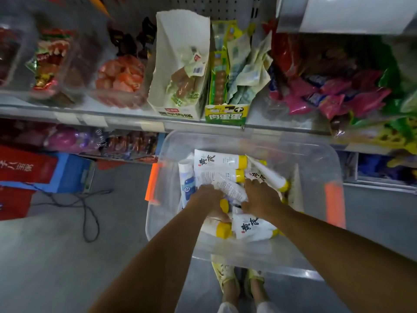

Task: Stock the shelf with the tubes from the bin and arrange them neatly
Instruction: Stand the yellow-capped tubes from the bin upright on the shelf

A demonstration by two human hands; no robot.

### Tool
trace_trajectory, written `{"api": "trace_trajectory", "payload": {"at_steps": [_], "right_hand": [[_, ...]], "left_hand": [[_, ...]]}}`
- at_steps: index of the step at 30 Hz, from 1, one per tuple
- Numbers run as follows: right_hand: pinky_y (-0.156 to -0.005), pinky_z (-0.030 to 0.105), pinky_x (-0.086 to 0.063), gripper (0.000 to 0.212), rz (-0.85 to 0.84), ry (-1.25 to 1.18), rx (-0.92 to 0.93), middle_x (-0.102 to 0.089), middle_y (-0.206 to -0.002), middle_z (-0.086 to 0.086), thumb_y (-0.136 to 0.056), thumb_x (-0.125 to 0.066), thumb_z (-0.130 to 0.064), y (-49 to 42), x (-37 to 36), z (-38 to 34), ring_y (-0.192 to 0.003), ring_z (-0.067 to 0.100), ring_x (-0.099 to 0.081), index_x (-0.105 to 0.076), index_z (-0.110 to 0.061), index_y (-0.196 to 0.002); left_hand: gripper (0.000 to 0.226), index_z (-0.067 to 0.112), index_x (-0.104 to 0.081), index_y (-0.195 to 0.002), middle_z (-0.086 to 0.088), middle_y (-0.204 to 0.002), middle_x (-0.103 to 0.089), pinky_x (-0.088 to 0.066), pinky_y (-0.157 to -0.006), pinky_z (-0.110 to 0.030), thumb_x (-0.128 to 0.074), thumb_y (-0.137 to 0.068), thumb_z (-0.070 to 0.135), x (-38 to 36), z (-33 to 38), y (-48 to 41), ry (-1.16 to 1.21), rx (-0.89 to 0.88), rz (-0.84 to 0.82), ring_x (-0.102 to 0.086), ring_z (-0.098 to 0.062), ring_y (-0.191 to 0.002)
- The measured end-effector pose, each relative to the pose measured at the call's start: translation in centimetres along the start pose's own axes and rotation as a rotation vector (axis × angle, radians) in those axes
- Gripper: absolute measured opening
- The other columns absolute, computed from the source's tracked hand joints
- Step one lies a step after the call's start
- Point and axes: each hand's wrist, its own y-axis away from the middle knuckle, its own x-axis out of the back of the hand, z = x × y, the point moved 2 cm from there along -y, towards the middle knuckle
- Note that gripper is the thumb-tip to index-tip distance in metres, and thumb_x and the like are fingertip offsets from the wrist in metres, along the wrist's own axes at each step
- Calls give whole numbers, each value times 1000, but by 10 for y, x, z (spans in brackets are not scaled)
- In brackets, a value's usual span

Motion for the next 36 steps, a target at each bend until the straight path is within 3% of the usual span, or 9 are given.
{"api": "trace_trajectory", "payload": {"at_steps": [4, 8, 12, 14, 20, 23, 26, 31, 36], "right_hand": [[-69, 30, -42, 46, -76, -70, -32, -61, -111, 4, -82, -62, -46, 17, 14, 7, -99, 25, -61, -45, -15, -111], [-42, 24, -41, 41, -182, -579, -159, -61, -91, 6, -82, -66, -34, 54, 40, 11, -51, 20, -59, -43, -10, -107], [-39, 19, -25, 37, -138, -842, -218, -55, -67, 8, -83, -63, -28, 99, 79, 2, -38, 18, -43, -47, -4, -107], [-43, 20, -26, 37, -85, -985, -207, -56, -62, 9, -87, -63, -32, 121, 104, -7, -41, 20, -44, -54, -4, -109], [-37, 15, -26, 41, 102, -1234, -99, -57, -51, 9, -96, -49, -42, 184, 188, -38, -35, 18, -45, -59, -6, -81], [-37, 17, -35, 25, 121, -1388, -39, -62, -50, 7, -97, -50, -32, 211, 221, -53, -36, 15, -53, -58, -8, -94], [-47, 25, -39, 10, 92, -1463, 155, -64, -69, 12, -96, -50, -17, 236, 247, -67, -52, 19, -59, -56, -12, -102], [-57, 31, -54, 26, 118, -1418, 421, -69, -97, 12, -91, -57, -2, 283, 282, -80, -78, 24, -67, -58, -9, -116], [-79, 38, -57, 40, 293, -1346, 583, -68, -116, 15, -87, -61, 2, 324, 326, -72, -100, 30, -68, -54, -4, -127]], "left_hand": [[61, 17, -56, -125, -6, -126, -52, -48, -93, -40, -76, -76, 46, 18, 7, 22, -51, 8, 151, -52, -27, -119], [45, 17, -59, -117, -5, -117, -57, -50, -87, -35, -73, -79, 36, 49, -7, 73, 140, 125, 368, -59, -27, -110], [22, 9, -62, -78, -5, -69, -63, -46, -55, -24, -72, -81, 28, 78, -19, 139, 811, 282, 510, -62, -16, -57], [30, 1, -59, -70, -11, -57, -56, -44, -46, -21, -70, -85, 24, 84, -18, 166, 1151, 283, 489, -54, -15, -40], [30, 0, -63, -99, -18, -76, -66, -47, -41, -20, -58, -96, 29, 106, 12, 243, 1649, 91, 332, -55, -16, -49], [37, -2, -62, -111, -17, -85, -69, -53, -51, -24, -55, -97, 32, 118, 27, 273, 1749, -127, 197, -63, -17, -57], [33, -3, -63, -101, -20, -90, -68, -58, -59, -28, -62, -90, 28, 136, 43, 302, 1819, -335, 163, -68, -25, -71], [41, -3, -57, -115, -23, -103, -69, -61, -71, -39, -69, -77, 8, 174, 64, 354, 1770, -624, 347, -71, -34, -87], [52, 8, -47, -129, -17, -118, -65, -60, -74, -34, -72, -84, 10, 220, 91, 409, 1457, -686, 667, -71, -25, -94]]}}
